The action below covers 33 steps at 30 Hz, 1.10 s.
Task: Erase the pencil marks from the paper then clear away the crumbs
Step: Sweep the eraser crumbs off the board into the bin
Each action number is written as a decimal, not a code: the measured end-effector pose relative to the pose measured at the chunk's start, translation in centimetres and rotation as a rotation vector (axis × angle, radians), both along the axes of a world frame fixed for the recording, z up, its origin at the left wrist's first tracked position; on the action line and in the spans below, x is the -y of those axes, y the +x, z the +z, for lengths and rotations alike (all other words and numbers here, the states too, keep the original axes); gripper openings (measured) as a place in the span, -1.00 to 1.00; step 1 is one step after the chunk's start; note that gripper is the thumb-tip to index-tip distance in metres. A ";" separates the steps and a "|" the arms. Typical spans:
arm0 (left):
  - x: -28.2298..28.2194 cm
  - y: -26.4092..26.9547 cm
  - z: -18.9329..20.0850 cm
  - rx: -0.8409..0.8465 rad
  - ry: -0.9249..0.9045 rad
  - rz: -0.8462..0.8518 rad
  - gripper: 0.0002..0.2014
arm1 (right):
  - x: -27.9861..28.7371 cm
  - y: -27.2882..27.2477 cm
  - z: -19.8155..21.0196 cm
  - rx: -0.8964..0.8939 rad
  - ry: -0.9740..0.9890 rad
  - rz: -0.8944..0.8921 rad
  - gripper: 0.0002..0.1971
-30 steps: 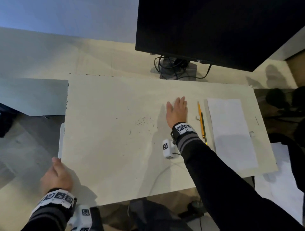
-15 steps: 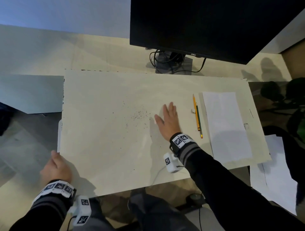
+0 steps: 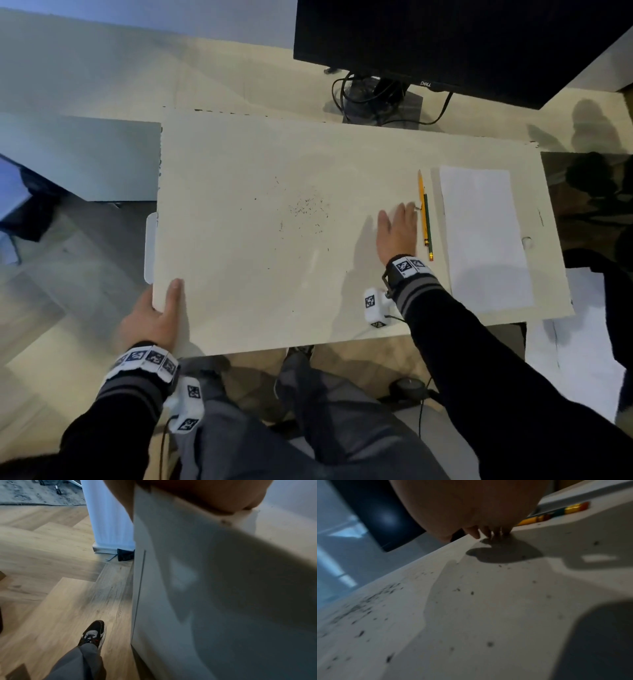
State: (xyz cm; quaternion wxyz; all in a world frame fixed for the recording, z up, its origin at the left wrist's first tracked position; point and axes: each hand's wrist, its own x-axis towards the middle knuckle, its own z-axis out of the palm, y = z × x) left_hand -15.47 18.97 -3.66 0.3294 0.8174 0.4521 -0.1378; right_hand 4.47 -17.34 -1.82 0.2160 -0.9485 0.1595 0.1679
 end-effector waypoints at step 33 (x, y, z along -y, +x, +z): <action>-0.3 -1.1 -2.0 0.023 0.143 0.012 -0.10 | -3.1 -8.7 -2.1 0.218 0.209 -0.474 -0.40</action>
